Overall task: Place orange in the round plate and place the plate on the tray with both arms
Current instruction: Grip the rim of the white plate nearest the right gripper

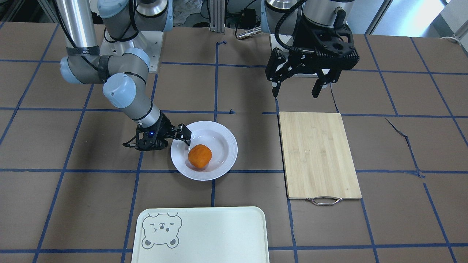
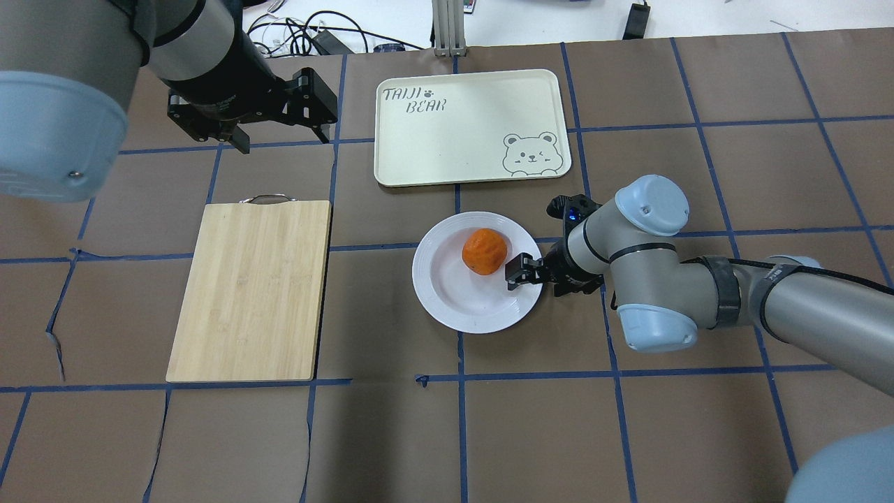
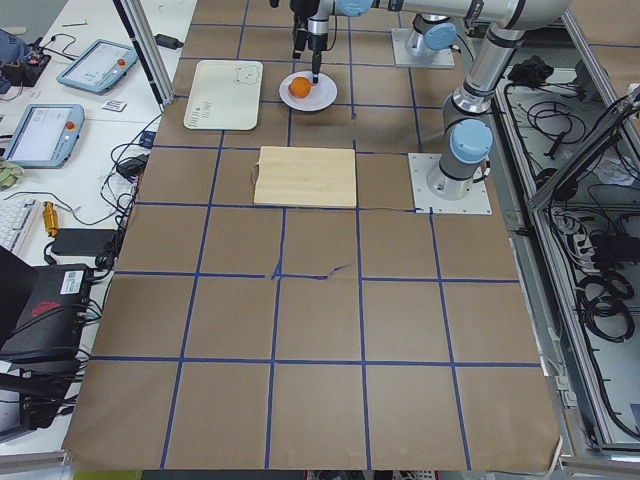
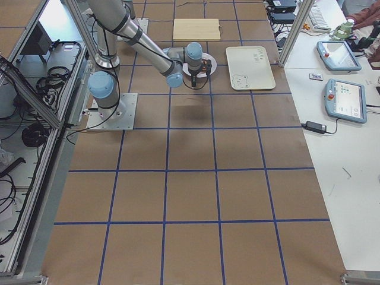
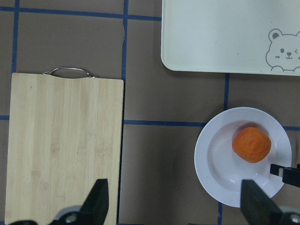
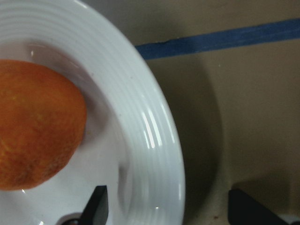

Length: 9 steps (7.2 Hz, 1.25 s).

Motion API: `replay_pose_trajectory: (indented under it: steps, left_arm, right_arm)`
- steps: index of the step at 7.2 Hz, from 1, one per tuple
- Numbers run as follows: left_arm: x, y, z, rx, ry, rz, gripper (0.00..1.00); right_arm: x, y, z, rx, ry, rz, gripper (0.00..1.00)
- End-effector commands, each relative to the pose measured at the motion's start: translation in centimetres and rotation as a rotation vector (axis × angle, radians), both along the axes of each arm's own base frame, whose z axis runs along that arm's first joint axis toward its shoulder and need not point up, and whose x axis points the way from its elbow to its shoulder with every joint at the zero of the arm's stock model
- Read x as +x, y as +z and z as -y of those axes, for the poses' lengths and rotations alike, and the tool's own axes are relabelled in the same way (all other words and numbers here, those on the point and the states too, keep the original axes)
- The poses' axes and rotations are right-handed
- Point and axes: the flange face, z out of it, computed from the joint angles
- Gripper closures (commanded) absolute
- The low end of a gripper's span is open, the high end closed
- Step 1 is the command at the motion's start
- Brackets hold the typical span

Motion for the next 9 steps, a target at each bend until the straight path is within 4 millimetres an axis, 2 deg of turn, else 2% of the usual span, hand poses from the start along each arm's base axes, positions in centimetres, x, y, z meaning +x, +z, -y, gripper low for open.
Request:
replay_pose_trajectory:
  steps: [1, 2, 3, 5, 7, 9]
  left_arm:
    - [0.1, -0.2, -0.2, 0.0, 0.0, 0.002, 0.0]
    - [0.1, -0.2, -0.3, -0.002, -0.008, 0.003, 0.0]
    - [0.2, 0.0, -0.4, -0.007, -0.008, 0.009, 0.0]
    - [0.2, 0.0, -0.4, -0.008, -0.007, 0.007, 0.0]
    - [0.3, 0.0, -0.4, -0.007, -0.007, 0.007, 0.0]
    - [0.3, 0.0, -0.4, -0.007, -0.007, 0.007, 0.0]
  right_arm:
    - [0.4, -0.3, 0.1, -0.003, -0.055, 0.016, 0.27]
    - [0.6, -0.2, 0.1, 0.001, -0.085, 0.017, 0.49]
    - [0.6, -0.2, 0.1, 0.002, -0.088, 0.017, 0.74]
    - [1.4, 0.3, -0.1, -0.002, -0.087, 0.021, 1.0]
    - [1.8, 2.4, 0.5, -0.064, -0.117, 0.029, 1.0]
    - [1.8, 3.0, 0.9, -0.07, -0.135, 0.035, 1.0]
